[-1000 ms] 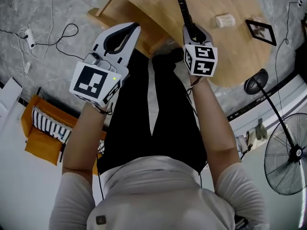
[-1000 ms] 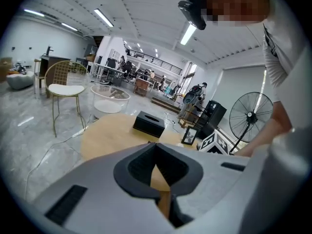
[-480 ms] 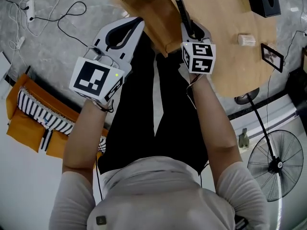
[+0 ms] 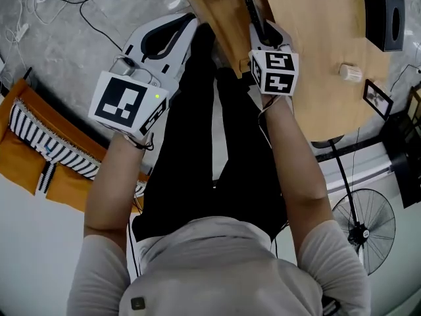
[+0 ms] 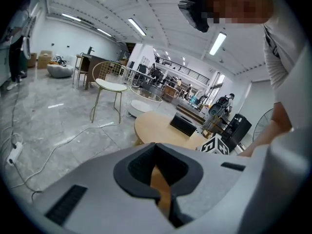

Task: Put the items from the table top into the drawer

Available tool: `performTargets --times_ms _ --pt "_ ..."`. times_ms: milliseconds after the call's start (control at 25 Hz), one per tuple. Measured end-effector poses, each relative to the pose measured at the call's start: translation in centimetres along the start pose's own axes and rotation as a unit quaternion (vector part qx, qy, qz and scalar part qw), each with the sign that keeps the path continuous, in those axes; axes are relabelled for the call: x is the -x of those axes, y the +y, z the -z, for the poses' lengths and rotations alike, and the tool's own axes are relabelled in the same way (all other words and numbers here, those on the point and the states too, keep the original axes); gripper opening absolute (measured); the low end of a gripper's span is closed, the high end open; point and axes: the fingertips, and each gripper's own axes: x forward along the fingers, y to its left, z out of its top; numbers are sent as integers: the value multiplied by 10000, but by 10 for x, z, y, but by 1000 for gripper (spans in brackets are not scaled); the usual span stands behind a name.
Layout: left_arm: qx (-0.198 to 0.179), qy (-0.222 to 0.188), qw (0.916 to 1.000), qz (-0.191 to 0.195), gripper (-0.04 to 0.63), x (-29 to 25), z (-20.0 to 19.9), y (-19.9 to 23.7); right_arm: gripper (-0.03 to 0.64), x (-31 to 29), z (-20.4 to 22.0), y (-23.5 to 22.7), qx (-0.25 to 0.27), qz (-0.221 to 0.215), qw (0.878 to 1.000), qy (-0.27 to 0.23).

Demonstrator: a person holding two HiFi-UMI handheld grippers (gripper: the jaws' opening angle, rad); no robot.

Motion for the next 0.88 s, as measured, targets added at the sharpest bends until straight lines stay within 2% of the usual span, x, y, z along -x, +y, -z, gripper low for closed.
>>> performTargets --times_ms 240,600,880 --pt "158 -7 9999 -17 9 -4 9 9 106 -20 14 14 35 -297 9992 262" --pt "197 38 9998 23 9 -14 22 20 106 -49 52 24 220 -425 9960 752" --pt "184 67 9998 101 9 -21 24 18 106 -58 72 22 157 -478 9937 1000"
